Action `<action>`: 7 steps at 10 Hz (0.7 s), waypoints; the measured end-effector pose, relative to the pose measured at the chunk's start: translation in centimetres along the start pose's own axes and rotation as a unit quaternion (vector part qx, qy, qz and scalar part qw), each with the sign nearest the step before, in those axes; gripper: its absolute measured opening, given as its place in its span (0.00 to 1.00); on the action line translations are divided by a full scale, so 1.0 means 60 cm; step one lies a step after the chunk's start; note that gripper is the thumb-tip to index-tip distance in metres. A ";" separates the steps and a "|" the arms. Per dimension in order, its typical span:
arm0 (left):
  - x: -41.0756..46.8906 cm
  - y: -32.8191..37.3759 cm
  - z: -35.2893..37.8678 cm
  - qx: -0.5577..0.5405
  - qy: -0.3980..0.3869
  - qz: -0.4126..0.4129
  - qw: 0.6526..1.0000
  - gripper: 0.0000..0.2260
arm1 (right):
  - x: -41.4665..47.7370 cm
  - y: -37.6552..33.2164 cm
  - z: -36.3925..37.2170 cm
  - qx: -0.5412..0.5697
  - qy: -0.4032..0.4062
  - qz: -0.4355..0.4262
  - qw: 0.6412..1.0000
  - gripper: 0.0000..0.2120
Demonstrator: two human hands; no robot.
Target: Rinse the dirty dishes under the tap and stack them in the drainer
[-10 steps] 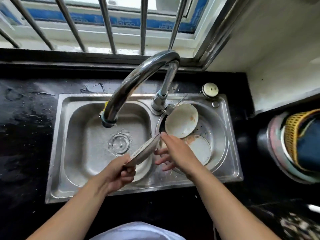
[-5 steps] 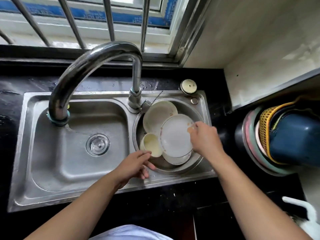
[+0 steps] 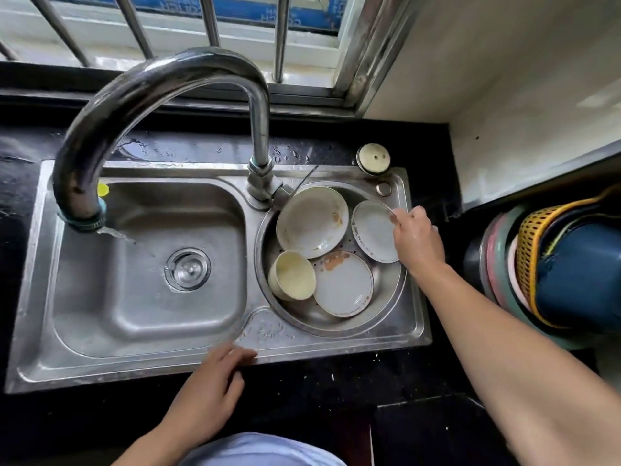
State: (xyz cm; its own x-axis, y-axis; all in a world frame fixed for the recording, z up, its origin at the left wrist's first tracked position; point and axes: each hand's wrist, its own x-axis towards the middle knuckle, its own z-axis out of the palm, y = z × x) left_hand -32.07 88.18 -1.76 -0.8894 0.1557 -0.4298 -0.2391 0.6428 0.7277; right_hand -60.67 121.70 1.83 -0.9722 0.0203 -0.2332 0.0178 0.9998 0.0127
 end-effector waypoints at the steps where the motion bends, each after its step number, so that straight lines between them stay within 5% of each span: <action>1: -0.024 -0.005 0.004 0.006 0.009 0.021 1.000 0.19 | 0.003 -0.003 0.021 0.024 -0.005 0.019 1.000 0.12; 4: -0.109 -0.033 -0.034 -0.068 0.052 -0.129 0.988 0.19 | 0.022 -0.003 0.057 0.079 -0.005 0.091 0.993 0.05; 6: -0.186 -0.103 -0.053 -0.064 0.089 -0.266 0.958 0.23 | 0.014 -0.025 0.009 0.164 -0.026 0.134 0.977 0.12; 7: -0.213 -0.129 -0.051 -0.107 0.111 -0.330 0.931 0.22 | 0.008 -0.038 -0.057 0.237 0.056 0.105 0.964 0.15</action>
